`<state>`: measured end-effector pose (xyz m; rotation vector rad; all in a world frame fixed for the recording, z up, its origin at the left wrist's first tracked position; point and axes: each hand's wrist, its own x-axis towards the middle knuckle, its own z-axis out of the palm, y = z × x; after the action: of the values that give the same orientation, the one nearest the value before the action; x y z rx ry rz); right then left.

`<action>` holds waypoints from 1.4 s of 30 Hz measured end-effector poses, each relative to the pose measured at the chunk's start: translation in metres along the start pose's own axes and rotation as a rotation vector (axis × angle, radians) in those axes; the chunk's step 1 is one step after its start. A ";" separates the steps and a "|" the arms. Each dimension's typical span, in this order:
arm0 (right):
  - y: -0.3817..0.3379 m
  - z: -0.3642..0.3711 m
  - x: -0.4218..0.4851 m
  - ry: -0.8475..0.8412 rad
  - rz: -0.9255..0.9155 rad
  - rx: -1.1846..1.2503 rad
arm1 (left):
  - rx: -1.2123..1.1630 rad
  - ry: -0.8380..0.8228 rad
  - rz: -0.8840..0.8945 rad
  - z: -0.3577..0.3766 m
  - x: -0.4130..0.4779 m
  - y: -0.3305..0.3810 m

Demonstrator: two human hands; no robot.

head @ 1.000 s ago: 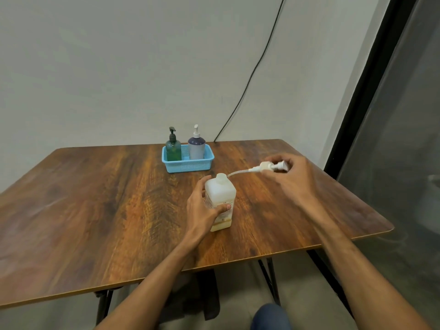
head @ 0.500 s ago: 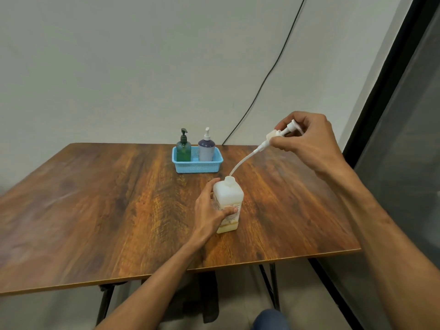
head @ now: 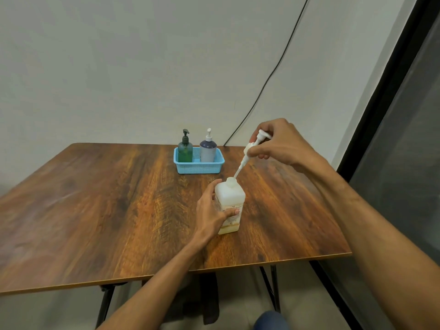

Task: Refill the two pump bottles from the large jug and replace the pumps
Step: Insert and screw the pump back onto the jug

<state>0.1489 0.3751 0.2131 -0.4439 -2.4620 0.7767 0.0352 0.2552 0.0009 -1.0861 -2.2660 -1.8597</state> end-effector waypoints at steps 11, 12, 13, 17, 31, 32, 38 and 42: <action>0.007 0.055 0.020 -0.214 0.050 -0.109 | -0.007 0.011 0.011 0.000 0.000 -0.002; 0.008 0.056 0.021 -0.228 0.051 -0.120 | -0.006 0.012 0.011 0.000 0.000 -0.002; 0.009 0.058 0.020 -0.241 0.051 -0.133 | -0.006 0.012 0.011 0.000 0.000 -0.003; 0.018 0.065 0.020 -0.296 0.051 -0.154 | -0.011 0.014 0.011 0.001 0.000 -0.005; 0.033 0.072 0.020 -0.315 -0.004 -0.218 | -0.044 0.008 0.013 0.000 -0.001 -0.007; 0.032 0.072 0.021 -0.328 -0.009 -0.226 | -0.043 0.007 0.013 0.000 -0.001 -0.007; 0.035 0.077 0.030 -0.363 0.019 -0.203 | -0.047 0.005 0.013 0.000 -0.002 -0.006; 0.042 0.077 0.027 -0.312 0.032 -0.155 | -0.040 0.013 0.014 0.000 -0.002 -0.005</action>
<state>0.0904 0.3865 0.1436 -0.4475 -2.8258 0.7153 0.0338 0.2536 -0.0045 -1.0886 -2.2175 -1.9090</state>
